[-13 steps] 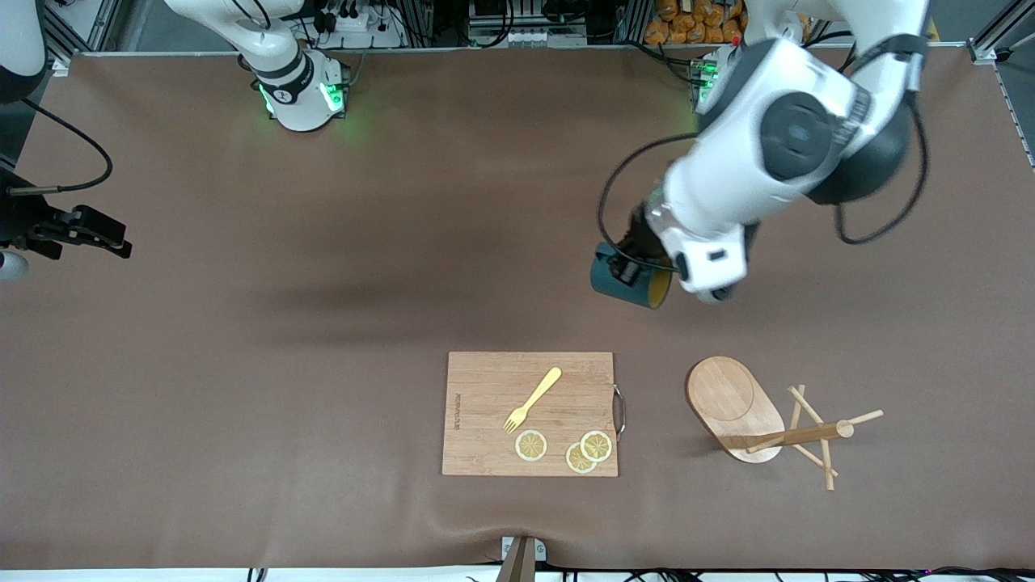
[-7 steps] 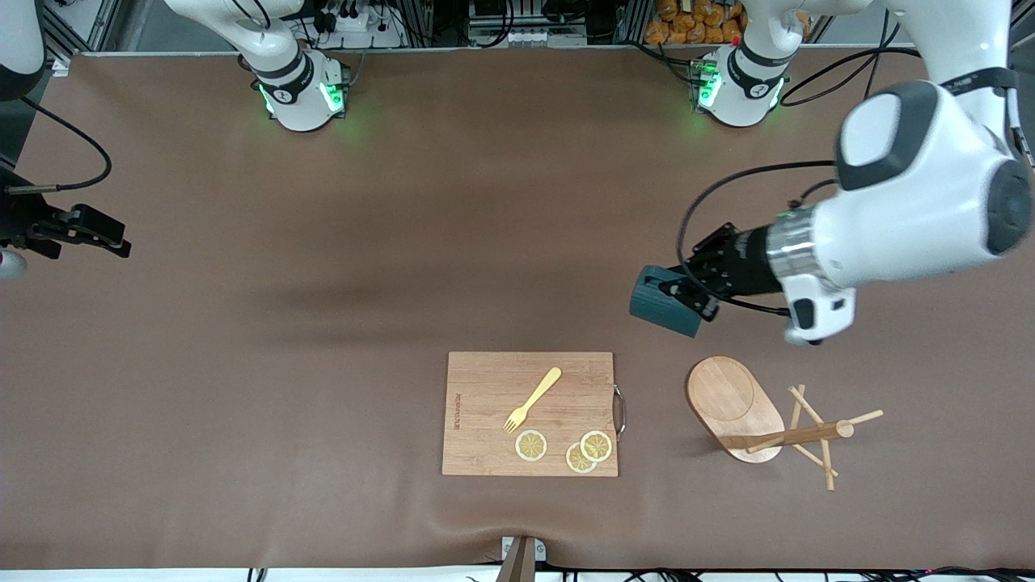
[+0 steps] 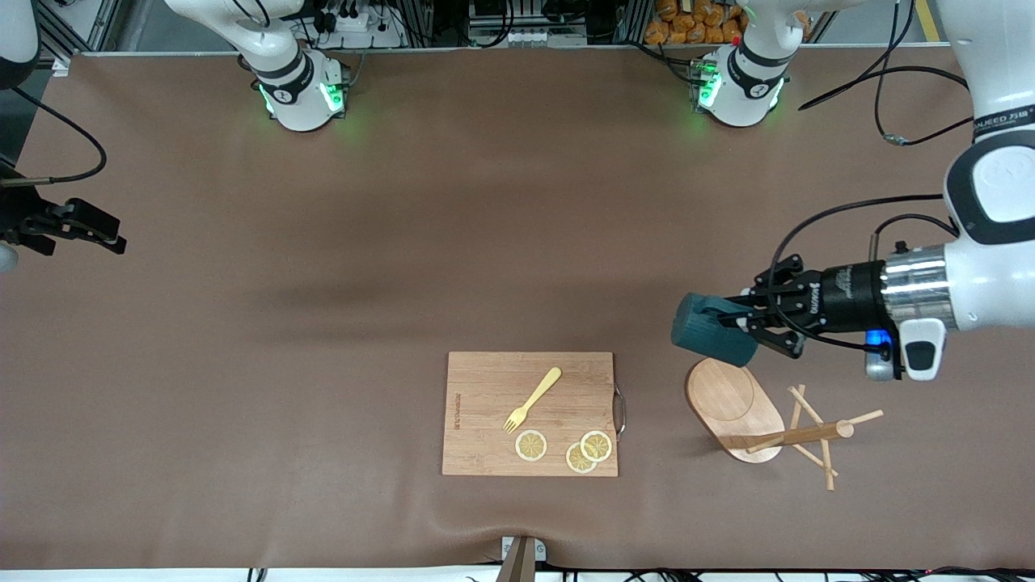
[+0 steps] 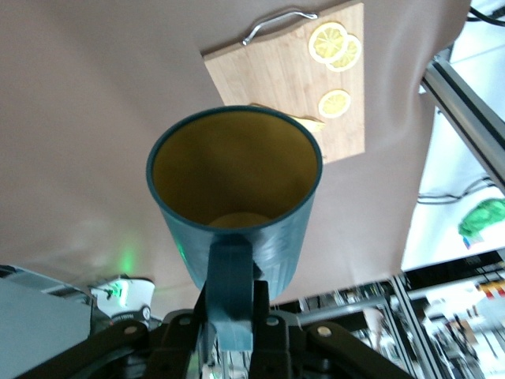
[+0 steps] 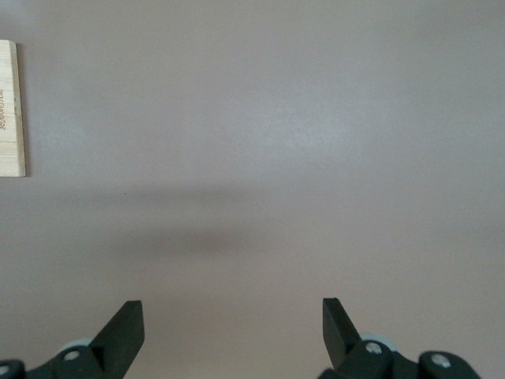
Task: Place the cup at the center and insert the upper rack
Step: 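Carry the teal mug with the left gripper over to the wooden mug tree, then lower the mug with the left gripper so a tree peg enters it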
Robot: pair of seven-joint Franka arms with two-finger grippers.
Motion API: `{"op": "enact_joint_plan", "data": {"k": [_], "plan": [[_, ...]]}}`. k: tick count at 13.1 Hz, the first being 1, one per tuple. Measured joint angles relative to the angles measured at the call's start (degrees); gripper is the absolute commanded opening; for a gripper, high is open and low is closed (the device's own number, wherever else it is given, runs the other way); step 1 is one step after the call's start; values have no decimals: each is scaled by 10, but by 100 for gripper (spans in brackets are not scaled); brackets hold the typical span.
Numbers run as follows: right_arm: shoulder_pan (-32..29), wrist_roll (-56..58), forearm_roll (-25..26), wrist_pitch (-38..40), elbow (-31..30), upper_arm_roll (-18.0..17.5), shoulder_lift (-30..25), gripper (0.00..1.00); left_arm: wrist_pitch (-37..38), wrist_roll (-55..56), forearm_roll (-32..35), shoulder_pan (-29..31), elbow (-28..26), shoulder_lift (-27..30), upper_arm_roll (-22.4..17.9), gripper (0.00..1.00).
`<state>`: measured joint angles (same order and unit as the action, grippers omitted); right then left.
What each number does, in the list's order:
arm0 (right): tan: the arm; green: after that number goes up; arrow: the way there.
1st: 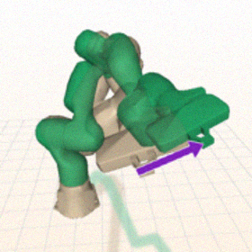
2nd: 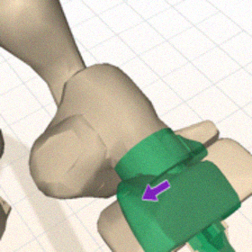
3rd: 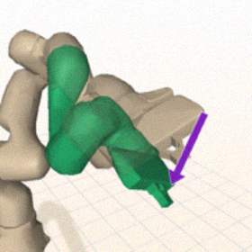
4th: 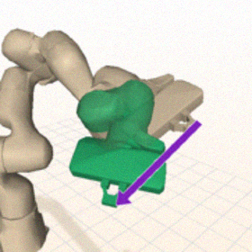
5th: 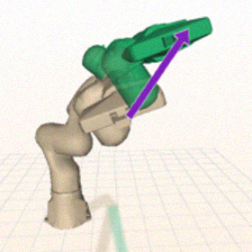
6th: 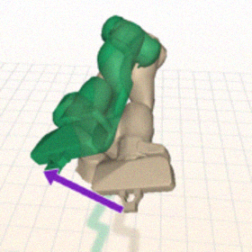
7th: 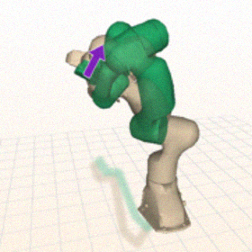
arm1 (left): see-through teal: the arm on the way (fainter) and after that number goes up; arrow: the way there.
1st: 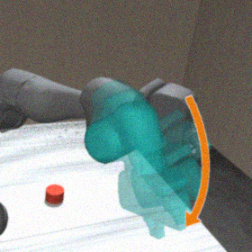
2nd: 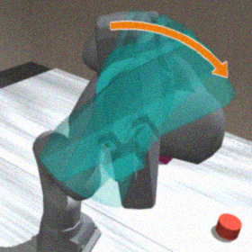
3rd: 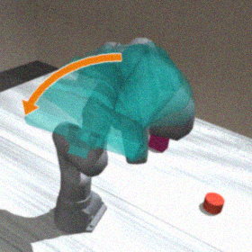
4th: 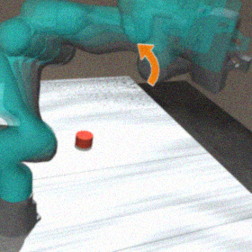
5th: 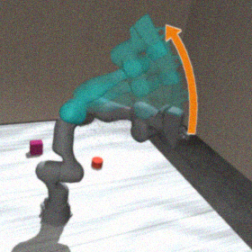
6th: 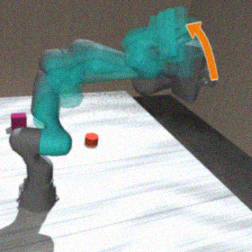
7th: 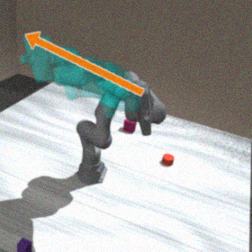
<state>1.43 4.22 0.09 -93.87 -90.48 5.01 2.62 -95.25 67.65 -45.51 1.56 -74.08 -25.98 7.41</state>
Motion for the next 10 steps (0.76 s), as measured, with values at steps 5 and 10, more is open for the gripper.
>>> {"op": "enact_joint_plan", "data": {"k": [5,10], "plan": [[0,0,0,0,0,0,-2,100,0,-79,-56,44,-2,-38,0,0],[0,0,0,1,0,0,-3,100,7,-141,-93,67,-3,-70,1,0]]}}
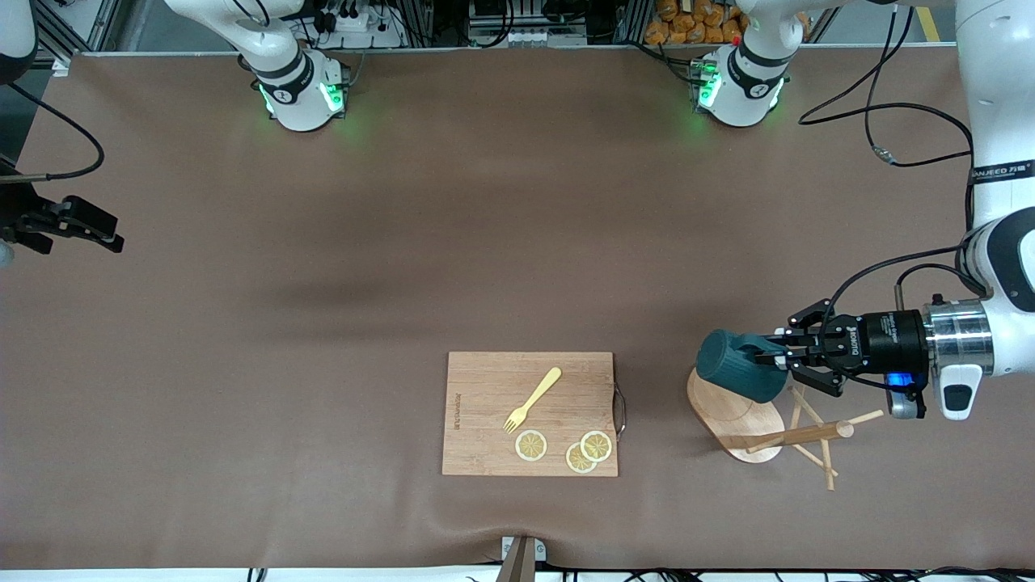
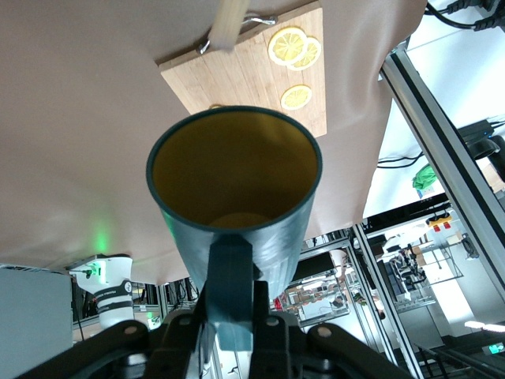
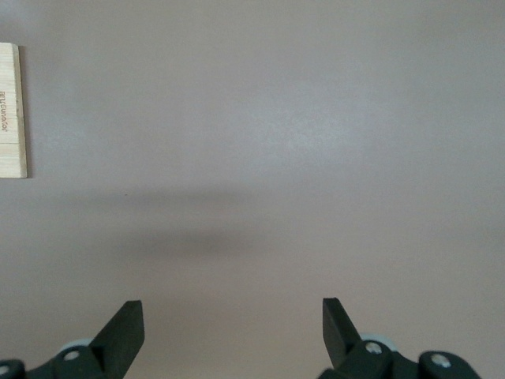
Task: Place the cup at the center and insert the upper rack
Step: 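Lower the mug with the left gripper so a tree peg enters it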
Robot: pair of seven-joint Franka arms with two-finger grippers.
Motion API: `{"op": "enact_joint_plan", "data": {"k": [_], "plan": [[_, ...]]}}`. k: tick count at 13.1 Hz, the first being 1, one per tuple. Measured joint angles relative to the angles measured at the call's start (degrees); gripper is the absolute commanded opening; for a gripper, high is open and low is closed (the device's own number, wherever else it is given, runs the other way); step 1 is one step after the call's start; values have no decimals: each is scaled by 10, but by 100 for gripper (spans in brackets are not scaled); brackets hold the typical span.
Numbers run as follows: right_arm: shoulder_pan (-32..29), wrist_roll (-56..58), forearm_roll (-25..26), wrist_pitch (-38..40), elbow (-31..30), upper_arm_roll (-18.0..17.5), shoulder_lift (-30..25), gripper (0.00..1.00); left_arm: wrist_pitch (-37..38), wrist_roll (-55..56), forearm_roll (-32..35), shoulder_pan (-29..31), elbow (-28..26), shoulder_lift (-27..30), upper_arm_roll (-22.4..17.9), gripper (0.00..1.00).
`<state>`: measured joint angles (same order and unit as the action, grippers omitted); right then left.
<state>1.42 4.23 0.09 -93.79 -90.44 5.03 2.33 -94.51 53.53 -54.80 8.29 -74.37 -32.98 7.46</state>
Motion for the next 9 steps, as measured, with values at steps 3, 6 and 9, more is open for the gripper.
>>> {"op": "enact_joint_plan", "data": {"k": [3,6,9], "plan": [[0,0,0,1,0,0,-3,100,6,-39,0,15,0,-11,0,0],[0,0,0,2,0,0,-4,100,37,-74,-1,42,0,-18,0,0],[0,0,0,4,0,0,-4,100,67,-114,-21,69,0,-29,0,0]]}}
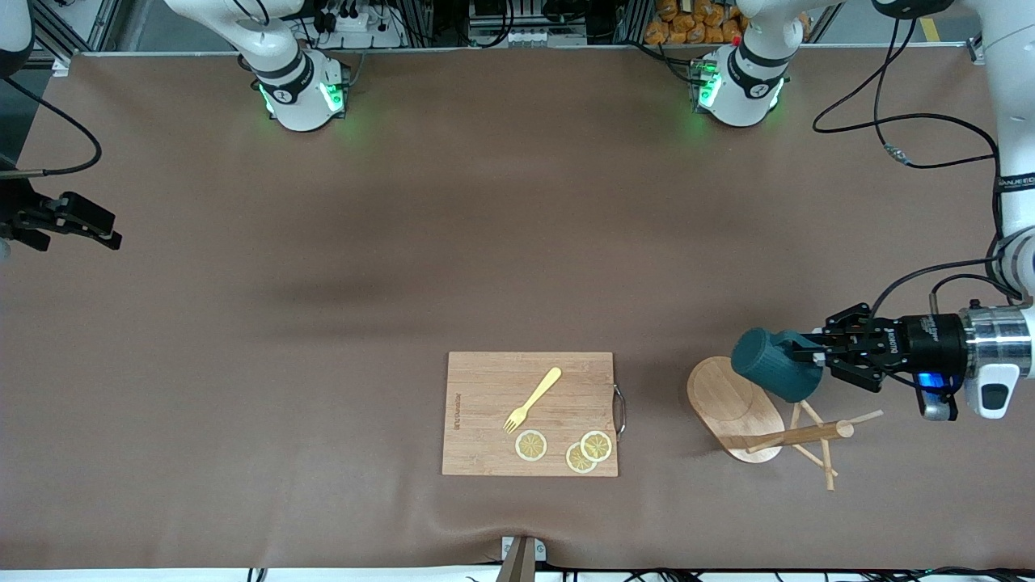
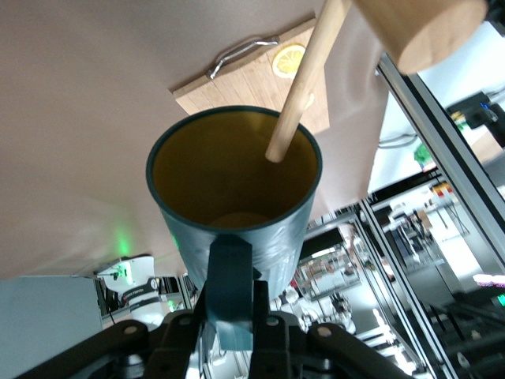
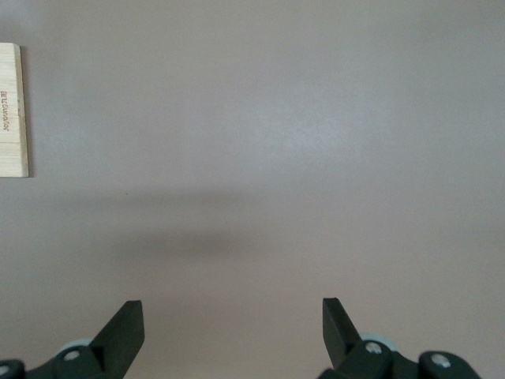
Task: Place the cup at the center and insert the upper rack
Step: 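Lower the mug with the left gripper so a tree peg enters it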
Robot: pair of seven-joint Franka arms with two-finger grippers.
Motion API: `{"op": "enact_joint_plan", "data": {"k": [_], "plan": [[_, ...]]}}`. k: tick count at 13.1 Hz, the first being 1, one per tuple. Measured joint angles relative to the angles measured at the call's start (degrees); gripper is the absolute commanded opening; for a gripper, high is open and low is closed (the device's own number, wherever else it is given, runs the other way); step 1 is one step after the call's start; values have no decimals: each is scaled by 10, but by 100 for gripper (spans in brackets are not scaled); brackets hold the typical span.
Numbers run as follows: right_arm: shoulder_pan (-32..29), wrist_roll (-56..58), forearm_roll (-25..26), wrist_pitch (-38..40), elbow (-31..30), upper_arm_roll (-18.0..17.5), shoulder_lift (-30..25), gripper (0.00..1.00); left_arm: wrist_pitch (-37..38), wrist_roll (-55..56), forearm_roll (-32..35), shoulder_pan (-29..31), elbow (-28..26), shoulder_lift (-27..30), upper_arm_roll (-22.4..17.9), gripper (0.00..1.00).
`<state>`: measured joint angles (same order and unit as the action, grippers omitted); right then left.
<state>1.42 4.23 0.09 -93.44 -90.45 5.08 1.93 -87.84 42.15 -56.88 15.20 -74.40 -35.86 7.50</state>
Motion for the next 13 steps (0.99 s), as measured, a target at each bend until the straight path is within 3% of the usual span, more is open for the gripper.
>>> {"op": "enact_joint_plan", "data": {"k": [13], "plan": [[0,0,0,0,-2,0,0,100,7,-91,-56,21,0,-40,1,0]]}}
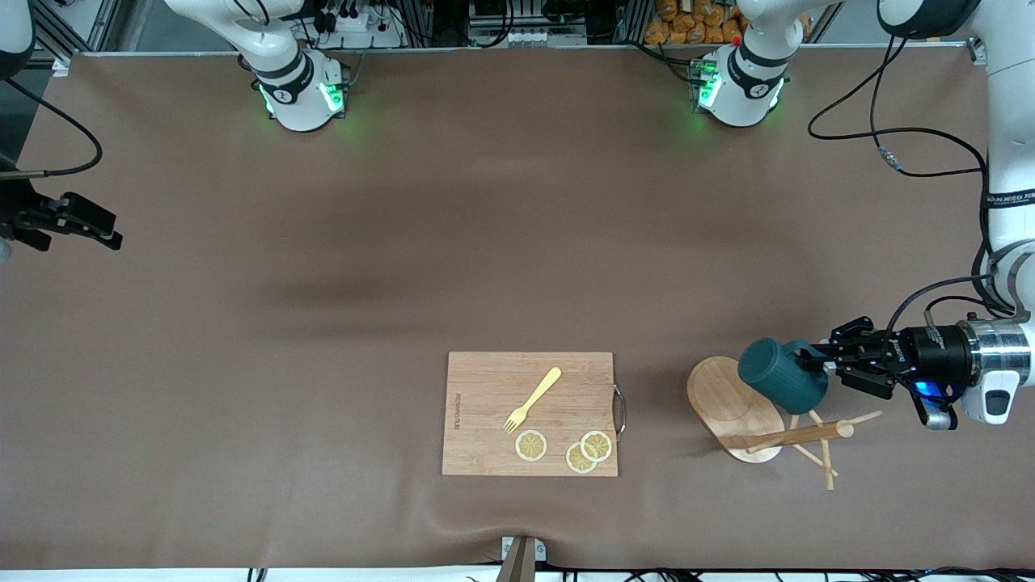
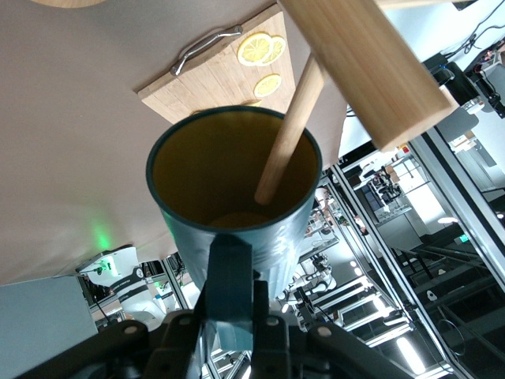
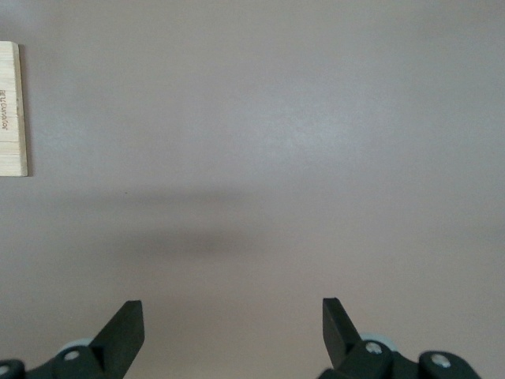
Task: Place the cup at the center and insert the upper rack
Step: 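Lower the mug with the left gripper so a tree peg enters it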
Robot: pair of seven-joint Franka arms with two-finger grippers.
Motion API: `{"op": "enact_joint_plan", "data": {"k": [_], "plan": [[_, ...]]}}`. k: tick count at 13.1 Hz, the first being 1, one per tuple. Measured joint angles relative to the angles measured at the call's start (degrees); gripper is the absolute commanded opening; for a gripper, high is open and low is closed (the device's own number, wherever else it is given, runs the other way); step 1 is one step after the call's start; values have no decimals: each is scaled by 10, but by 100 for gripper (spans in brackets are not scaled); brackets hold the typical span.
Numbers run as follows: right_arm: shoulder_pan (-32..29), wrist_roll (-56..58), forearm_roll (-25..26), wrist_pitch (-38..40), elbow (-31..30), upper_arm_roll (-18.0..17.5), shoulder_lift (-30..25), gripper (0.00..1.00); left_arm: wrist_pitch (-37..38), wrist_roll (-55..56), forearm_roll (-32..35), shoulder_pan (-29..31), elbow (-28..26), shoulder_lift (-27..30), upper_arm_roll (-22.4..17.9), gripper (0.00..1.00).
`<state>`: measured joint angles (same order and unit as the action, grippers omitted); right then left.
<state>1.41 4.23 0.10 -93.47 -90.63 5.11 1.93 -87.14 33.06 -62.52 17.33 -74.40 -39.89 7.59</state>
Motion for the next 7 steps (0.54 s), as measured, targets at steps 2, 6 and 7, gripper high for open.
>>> {"op": "enact_joint_plan", "data": {"k": [2,6,7], "plan": [[0,0,0,0,0,0,0,100,0,-11,-2,1,0,-5,0,0],[-1,0,0,0,0,0,0,100,0,-30,-11,3,0,-12,-1,0],[-1,0,0,0,0,0,0,100,-1,-33,-15,3,0,-13,-1,0]]}}
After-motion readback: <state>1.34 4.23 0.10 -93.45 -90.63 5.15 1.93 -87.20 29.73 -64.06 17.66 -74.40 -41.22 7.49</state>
